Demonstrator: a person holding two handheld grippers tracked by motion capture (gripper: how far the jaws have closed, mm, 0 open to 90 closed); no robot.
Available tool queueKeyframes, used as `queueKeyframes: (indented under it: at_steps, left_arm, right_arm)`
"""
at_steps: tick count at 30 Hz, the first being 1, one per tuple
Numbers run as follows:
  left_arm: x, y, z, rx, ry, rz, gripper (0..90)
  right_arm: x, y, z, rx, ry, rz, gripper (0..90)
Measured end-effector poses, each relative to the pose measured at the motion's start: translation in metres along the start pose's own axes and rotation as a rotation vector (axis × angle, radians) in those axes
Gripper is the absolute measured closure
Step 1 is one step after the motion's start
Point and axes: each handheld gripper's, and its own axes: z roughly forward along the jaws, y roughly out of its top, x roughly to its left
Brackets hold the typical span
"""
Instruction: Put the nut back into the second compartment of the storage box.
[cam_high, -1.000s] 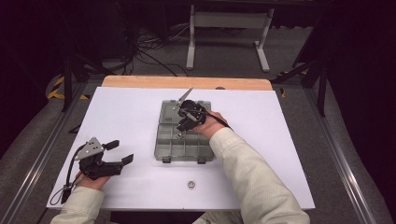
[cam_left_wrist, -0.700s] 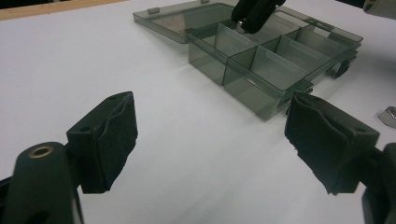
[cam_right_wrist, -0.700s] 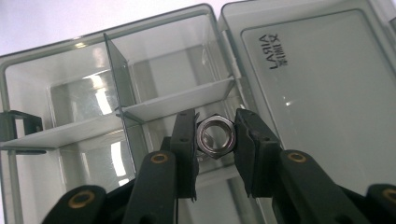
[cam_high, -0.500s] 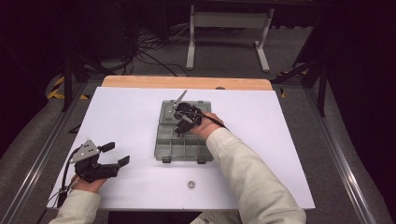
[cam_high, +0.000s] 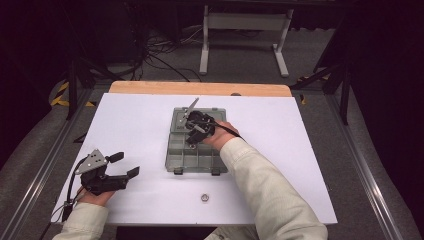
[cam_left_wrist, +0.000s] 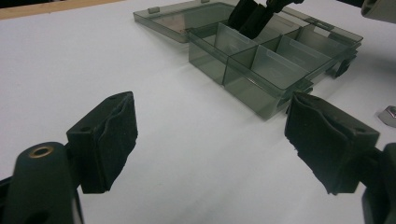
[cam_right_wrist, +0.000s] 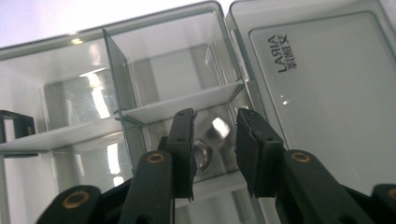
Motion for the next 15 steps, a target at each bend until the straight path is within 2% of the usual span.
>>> queueKeyframes:
  at_steps: [4,7,12,15]
  left_arm:
    - [0.0,0.001,0.001,-0.002,-0.005,0.001,17.6]
    - [0.0,0.001,0.002,0.0,-0.005,0.004,17.6]
    - [0.0,0.002,0.004,0.001,-0.01,0.006,17.6]
    - [0.0,0.003,0.005,0.002,-0.016,0.009,17.6]
  right_arm:
    - [0.003,0.001,-0.006,-0.021,-0.011,-0.001,62.3]
    - [0.005,0.001,-0.011,-0.041,-0.002,-0.004,58.2]
    - [0.011,0.003,-0.02,-0.077,-0.021,-0.015,42.9]
    - [0.015,0.002,-0.027,-0.095,-0.02,-0.025,36.7]
